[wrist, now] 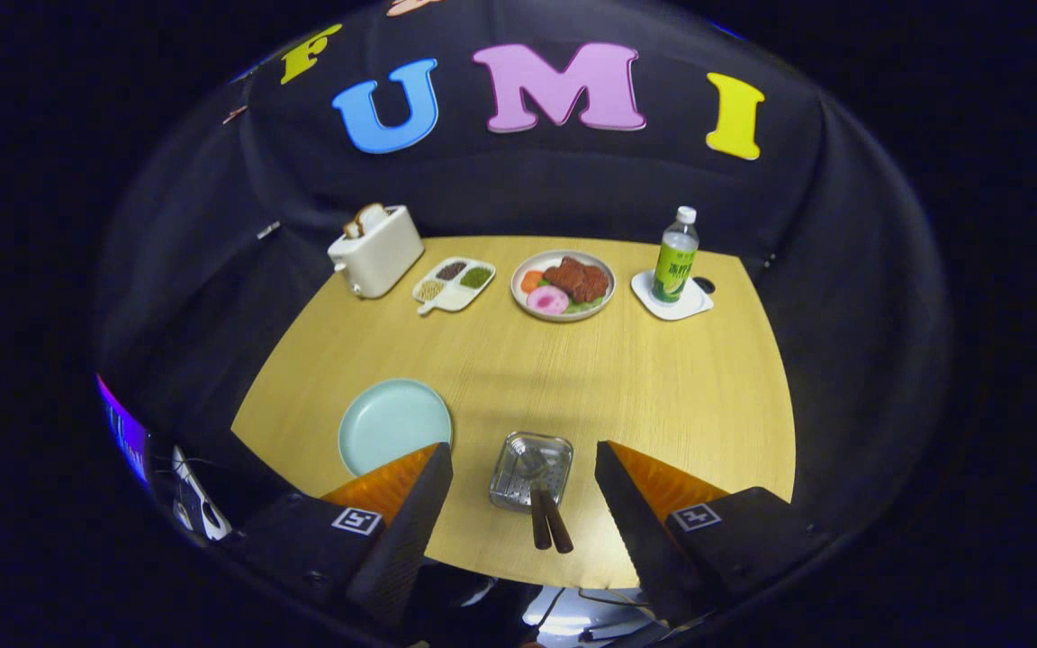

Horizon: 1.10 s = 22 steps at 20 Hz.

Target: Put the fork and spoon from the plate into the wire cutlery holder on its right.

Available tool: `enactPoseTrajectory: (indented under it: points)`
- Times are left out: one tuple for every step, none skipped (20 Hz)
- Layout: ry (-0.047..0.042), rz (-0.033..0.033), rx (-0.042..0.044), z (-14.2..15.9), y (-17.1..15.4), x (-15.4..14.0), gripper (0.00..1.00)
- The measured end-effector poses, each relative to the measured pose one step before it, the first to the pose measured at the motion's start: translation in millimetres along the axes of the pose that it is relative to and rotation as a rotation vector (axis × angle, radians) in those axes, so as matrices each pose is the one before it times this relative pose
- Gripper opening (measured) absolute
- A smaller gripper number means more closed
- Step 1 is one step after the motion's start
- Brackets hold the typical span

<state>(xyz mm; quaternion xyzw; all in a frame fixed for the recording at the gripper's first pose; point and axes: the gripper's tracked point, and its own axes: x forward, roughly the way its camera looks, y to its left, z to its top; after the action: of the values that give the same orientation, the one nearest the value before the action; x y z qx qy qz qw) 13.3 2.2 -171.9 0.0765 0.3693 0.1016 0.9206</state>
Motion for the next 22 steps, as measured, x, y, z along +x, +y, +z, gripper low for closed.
enactPoseTrajectory:
  points:
    - [-0.05447,-0.02466,-0.00594,7.22,-2.79,-3.96,1.0]
    - [-0.05419,-0.0279,-0.00863,5.71,-2.28,-4.81,1.0]
    - [-0.0538,-0.025,-0.0056,8.32,-2.97,-4.44,1.0]
    - [-0.05601,-0.01791,-0.00194,7.24,0.47,-4.1,1.0]
    - [-0.05291,-0.00765,-0.00116,7.99,1.49,-3.16,1.0]
    - [-0.04741,-0.00081,-0.00328,5.21,2.11,-4.77,1.0]
    - [-0.04372,0.00415,-0.0041,5.41,3.29,-3.36,0.99]
    - [-0.0412,0.00008,-0.01058,4.93,1.47,-5.83,1.0]
    - [-0.03698,-0.00996,-0.01725,4.44,-1.68,-3.31,0.99]
    - [-0.03004,-0.01296,-0.01589,3.41,-3.1,-2.2,1.0]
    - [-0.02408,-0.01502,-0.0098,3.39,-2.5,-3.11,0.99]
    - [-0.02024,-0.01246,-0.00677,2.42,-1.28,-2.83,0.99]
    - [-0.00797,-0.00476,-0.01024,0.27,-0.72,-0.93,0.99]
    - [-0.00361,-0.00389,-0.01321,-1.78,0.18,0.33,0.99]
    - [-0.00067,0.00188,-0.00856,-1.27,0.0,0.18,0.99]
    - [0.00097,0.00497,-0.00187,0.02,2.25,-0.84,0.98]
    - [-0.00084,0.00477,0.00385,0.5,1.28,0.17,0.97]
    - [-0.00296,0.0029,0.00455,1.43,-0.2,-1.23,0.97]
    - [-0.00808,-0.00211,0.00175,2.4,-0.75,0.06,0.97]
    - [-0.00309,0.00027,-0.00363,1.01,0.23,-0.48,0.98]
    - [-0.00381,-0.00144,-0.00529,0.88,-1.48,0.8,0.97]
    - [-0.00056,0.0021,-0.00296,0.61,0.73,-0.16,0.97]
